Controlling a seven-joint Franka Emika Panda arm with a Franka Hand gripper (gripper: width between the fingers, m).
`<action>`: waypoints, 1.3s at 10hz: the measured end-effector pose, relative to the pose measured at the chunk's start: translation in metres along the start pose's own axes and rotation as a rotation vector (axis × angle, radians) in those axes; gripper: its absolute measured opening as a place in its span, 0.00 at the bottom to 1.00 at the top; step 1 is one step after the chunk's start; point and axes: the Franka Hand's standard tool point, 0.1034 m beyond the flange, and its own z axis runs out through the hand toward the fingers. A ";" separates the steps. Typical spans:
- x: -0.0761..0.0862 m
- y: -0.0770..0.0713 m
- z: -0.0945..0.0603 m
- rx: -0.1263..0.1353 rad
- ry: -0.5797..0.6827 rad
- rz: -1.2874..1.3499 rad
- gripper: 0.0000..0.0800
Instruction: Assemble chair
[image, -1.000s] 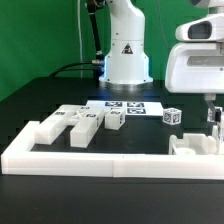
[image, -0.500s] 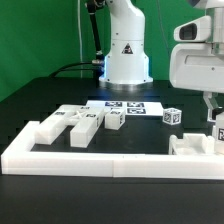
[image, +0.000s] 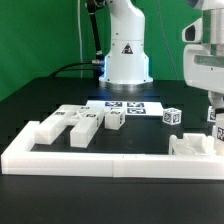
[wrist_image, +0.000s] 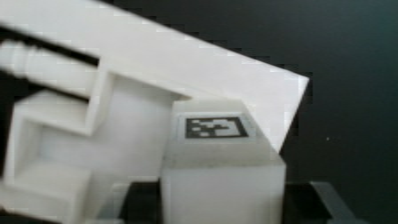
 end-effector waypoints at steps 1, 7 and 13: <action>0.000 0.000 0.000 0.000 0.000 0.055 0.36; -0.003 0.001 -0.001 -0.018 -0.011 -0.043 0.73; 0.005 -0.002 -0.006 -0.016 -0.022 -0.737 0.81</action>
Offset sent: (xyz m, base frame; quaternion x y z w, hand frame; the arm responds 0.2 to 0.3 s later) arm 0.0000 0.0000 0.0000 0.0000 0.0000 0.0000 1.0000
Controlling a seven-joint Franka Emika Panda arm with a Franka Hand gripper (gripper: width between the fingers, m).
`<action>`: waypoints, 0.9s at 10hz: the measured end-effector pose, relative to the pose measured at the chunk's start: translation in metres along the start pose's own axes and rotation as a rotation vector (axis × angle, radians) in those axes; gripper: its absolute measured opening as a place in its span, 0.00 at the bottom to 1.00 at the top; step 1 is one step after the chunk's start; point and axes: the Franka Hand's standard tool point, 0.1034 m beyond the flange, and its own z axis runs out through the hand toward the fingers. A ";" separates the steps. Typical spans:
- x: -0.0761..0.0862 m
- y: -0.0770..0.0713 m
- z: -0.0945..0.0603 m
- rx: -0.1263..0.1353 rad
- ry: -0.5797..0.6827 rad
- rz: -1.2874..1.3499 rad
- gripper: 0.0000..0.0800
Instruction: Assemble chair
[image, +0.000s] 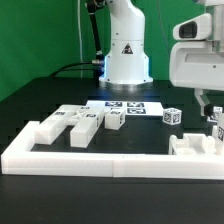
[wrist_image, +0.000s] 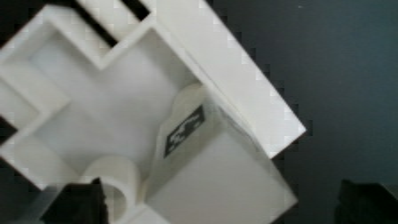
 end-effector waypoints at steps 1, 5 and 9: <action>0.003 0.002 0.000 0.003 0.007 -0.031 0.81; 0.002 0.003 0.004 -0.018 0.014 -0.337 0.81; 0.000 0.002 0.006 -0.055 0.019 -0.645 0.81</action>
Offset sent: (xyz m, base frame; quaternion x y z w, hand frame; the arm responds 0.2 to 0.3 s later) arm 0.0000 0.0000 0.0000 0.0000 0.0000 -0.1296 0.9916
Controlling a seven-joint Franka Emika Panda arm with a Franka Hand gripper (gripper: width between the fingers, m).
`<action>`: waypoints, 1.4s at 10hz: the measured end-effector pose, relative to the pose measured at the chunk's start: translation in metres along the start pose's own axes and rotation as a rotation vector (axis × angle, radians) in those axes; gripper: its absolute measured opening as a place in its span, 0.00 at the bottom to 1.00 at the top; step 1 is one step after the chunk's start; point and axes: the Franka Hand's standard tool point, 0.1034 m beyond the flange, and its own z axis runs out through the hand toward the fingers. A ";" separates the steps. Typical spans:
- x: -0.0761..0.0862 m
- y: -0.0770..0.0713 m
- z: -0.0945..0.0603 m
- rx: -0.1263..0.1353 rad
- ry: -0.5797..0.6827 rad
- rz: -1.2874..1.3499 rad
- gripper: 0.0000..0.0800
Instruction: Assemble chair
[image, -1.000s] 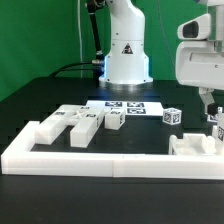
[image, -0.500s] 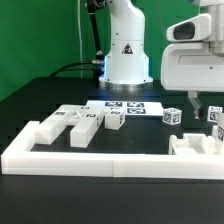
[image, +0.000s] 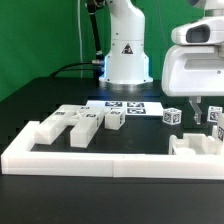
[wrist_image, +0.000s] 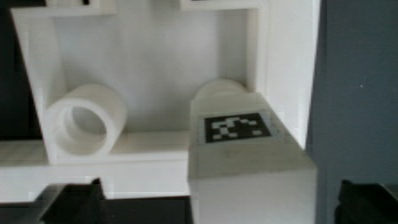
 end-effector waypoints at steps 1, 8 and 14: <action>0.000 0.000 0.000 0.000 0.001 -0.056 0.81; 0.000 0.001 0.000 0.003 -0.001 0.186 0.36; -0.002 0.000 0.001 0.022 -0.011 0.766 0.36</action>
Offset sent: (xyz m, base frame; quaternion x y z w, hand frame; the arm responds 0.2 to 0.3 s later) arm 0.0000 0.0000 0.0000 0.0000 0.0000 0.0650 0.9979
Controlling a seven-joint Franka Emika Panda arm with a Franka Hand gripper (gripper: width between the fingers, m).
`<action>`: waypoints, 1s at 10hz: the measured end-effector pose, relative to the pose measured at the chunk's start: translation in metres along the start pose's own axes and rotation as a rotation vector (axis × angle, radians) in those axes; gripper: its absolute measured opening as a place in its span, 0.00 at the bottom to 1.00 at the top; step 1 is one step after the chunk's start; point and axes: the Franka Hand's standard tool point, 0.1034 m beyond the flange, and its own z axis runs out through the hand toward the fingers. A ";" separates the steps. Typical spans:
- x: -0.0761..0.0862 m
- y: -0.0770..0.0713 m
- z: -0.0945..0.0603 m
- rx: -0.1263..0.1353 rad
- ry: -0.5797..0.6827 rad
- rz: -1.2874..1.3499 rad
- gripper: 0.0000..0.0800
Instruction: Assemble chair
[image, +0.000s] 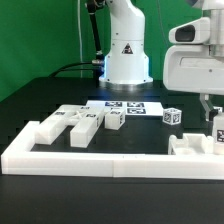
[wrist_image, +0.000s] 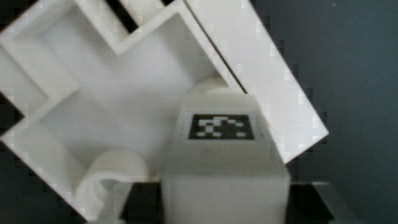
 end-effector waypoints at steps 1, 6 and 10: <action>0.000 0.000 0.000 0.001 -0.001 0.102 0.36; -0.002 -0.002 0.001 0.017 -0.029 0.495 0.36; -0.003 -0.003 0.000 0.020 -0.029 0.443 0.77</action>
Offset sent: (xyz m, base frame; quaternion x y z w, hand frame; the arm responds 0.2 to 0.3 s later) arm 0.0029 0.0011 -0.0041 0.0036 -0.0231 0.1709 0.9850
